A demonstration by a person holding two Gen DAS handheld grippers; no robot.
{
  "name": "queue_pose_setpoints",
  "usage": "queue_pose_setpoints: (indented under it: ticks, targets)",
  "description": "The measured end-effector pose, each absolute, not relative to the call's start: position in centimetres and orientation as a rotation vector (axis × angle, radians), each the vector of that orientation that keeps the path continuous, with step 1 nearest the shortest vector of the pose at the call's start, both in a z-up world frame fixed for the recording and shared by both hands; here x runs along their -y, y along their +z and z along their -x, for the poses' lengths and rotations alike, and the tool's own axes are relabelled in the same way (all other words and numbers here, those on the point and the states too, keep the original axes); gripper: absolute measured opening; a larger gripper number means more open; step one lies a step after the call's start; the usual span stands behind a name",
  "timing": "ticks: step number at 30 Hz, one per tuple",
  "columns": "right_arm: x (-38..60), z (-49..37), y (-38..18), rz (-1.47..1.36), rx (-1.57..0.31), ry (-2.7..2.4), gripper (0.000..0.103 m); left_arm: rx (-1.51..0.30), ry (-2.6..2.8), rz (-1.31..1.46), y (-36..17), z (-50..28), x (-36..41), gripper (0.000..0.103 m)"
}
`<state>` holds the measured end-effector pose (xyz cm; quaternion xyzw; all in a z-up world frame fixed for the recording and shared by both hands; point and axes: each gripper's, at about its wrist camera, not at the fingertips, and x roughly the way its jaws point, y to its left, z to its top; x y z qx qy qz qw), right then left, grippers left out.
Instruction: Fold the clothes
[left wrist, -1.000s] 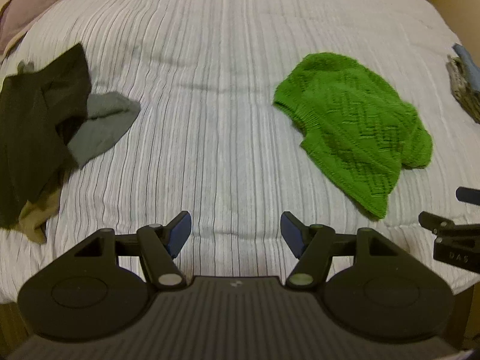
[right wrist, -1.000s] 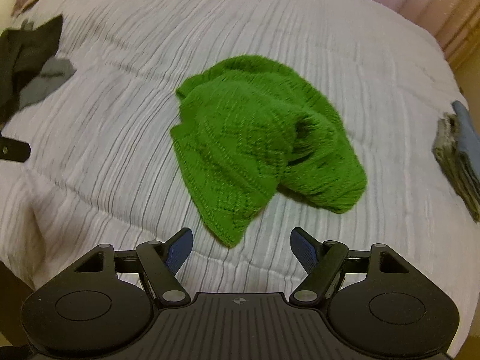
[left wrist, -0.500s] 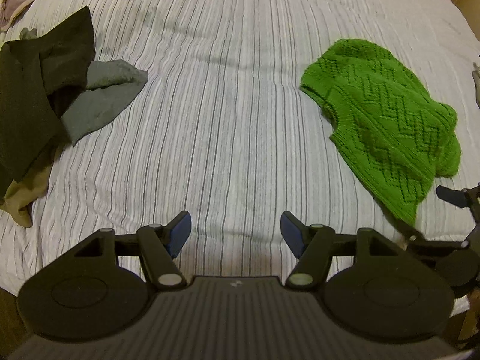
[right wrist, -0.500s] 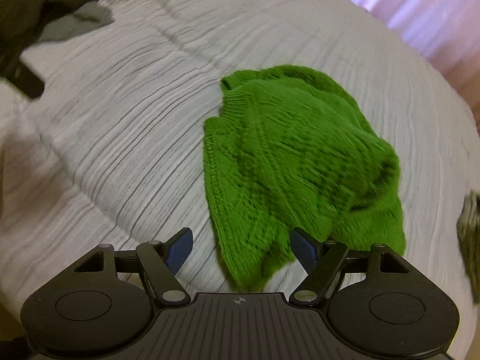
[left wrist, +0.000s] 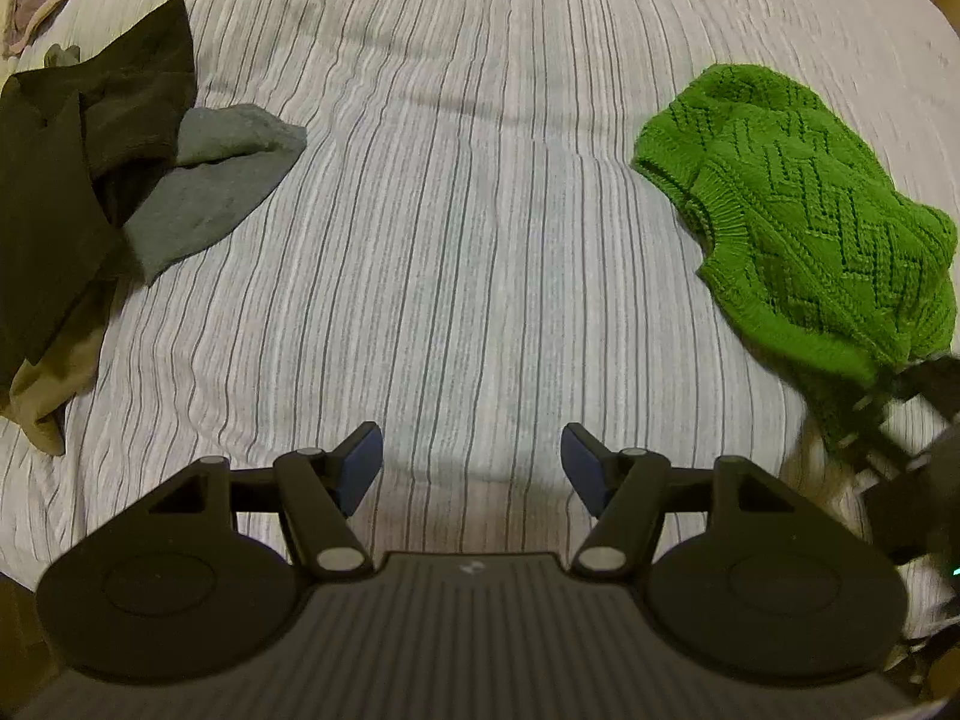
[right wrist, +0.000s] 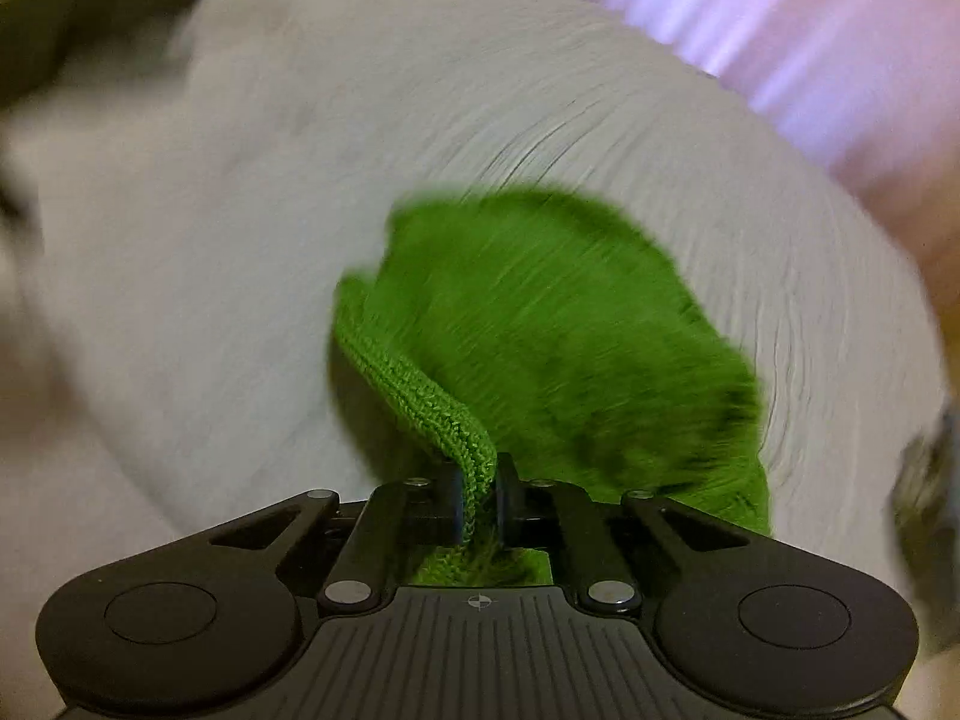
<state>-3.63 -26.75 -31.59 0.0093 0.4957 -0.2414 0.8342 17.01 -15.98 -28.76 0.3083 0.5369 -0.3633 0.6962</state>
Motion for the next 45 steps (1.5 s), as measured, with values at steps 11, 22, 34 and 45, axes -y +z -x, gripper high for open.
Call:
queue_pose_setpoints:
  ticks: [11,22,34,45]
  targets:
    - [44.1,17.2,-16.9,-0.713,-0.485,-0.826,0.006,-1.134,-0.910,-0.688,-26.1,-12.7,21.9,0.062]
    - [55.0,36.6,-22.0,-1.182,-0.490,-1.207,0.038,-1.128,-0.970,-0.692,-26.0,-6.1,28.5,0.062]
    - [54.1,41.7,-28.5,-1.468,-0.479,-1.088,0.083,-1.187,-1.112,-0.619,-29.4,0.5,38.8,0.062]
    - [57.0,36.9,-37.5,-1.980,-0.142,-0.891,0.058,-1.193,-1.179,-0.463,-32.7,3.1,45.3,0.062]
